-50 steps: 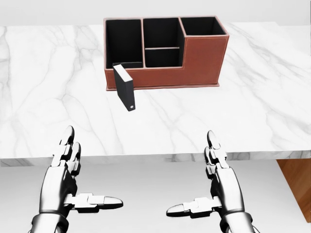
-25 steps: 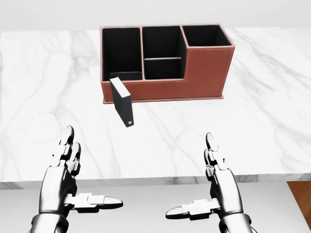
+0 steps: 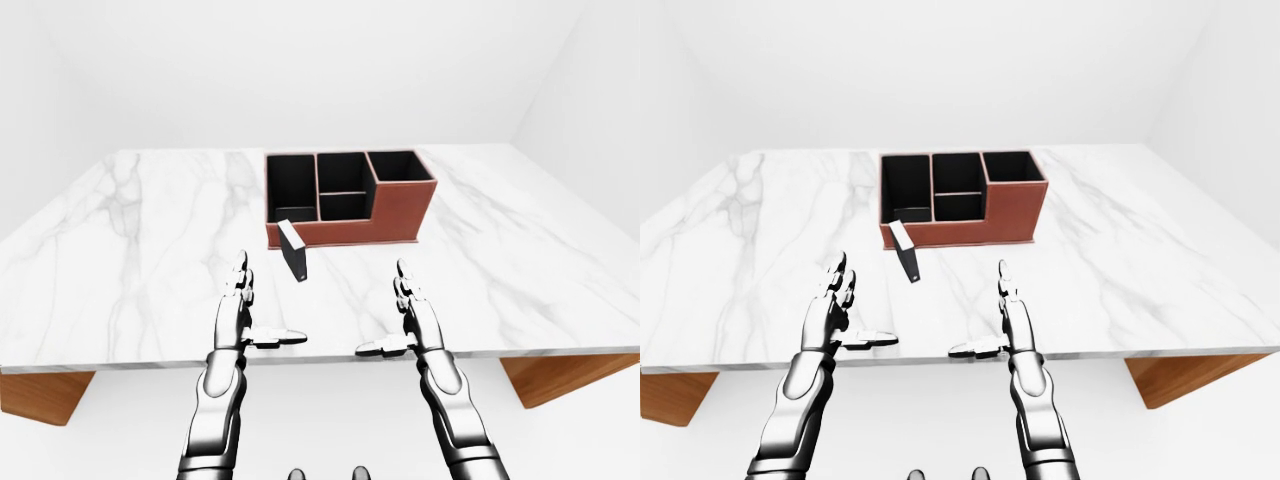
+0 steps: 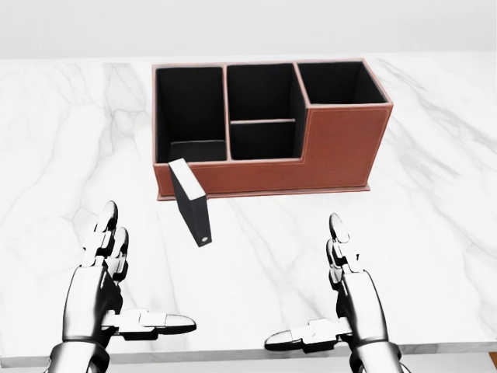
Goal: Pick up the book and place it in the right compartment of the caddy.
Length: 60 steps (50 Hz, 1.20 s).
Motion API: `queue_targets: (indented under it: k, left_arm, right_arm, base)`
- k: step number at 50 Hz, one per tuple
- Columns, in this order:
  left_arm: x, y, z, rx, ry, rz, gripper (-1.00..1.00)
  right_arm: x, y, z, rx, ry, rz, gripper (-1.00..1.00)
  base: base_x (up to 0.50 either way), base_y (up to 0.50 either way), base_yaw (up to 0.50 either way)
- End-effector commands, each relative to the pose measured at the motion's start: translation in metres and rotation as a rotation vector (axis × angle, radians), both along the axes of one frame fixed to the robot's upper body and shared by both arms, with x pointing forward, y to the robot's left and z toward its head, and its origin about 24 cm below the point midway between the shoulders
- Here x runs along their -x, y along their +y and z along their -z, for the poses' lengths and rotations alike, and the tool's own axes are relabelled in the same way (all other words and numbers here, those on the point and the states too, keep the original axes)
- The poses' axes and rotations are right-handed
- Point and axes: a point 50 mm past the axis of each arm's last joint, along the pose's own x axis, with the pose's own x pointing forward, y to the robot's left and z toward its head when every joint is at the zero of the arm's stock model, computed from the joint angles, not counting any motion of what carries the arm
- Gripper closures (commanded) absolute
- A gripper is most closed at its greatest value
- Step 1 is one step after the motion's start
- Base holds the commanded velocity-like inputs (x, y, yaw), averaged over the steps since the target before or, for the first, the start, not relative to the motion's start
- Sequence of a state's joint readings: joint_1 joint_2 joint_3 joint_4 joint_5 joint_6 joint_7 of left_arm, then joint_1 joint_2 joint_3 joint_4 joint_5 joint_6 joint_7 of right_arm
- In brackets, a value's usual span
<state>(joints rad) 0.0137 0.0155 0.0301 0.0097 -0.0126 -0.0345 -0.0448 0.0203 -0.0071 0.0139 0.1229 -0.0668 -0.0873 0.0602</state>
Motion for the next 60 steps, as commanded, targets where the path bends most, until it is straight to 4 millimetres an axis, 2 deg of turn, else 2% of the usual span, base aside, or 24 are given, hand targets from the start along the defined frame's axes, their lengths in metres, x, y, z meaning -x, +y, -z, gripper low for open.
queue_targets:
  k: [1, 26, 59, 60]
  left_arm:
    - [0.0, 0.0, 0.0, -0.001, 0.001, 0.001, -1.0]
    - [0.0, 0.0, 0.0, -0.003, -0.002, 0.0, -1.0]
    - [0.0, 0.0, -0.001, -0.003, -0.006, 0.0, -1.0]
    - [0.015, 0.015, -0.051, 0.001, -0.222, -0.059, -1.0]
  right_arm:
    - [0.0, 0.0, 0.002, 0.001, 0.009, -0.001, -1.0]
    - [0.002, 0.003, 0.001, 0.006, 0.006, -0.013, -1.0]
    - [0.002, 0.004, 0.001, 0.001, 0.003, -0.015, -1.0]
    - [0.012, 0.002, -0.038, -0.03, -0.165, 0.003, -1.0]
  base:
    - [0.34, 0.0, 0.0]
    - [0.27, 0.0, 0.0]
    - [0.04, 0.0, 0.0]
    - [0.39, 0.0, 0.0]
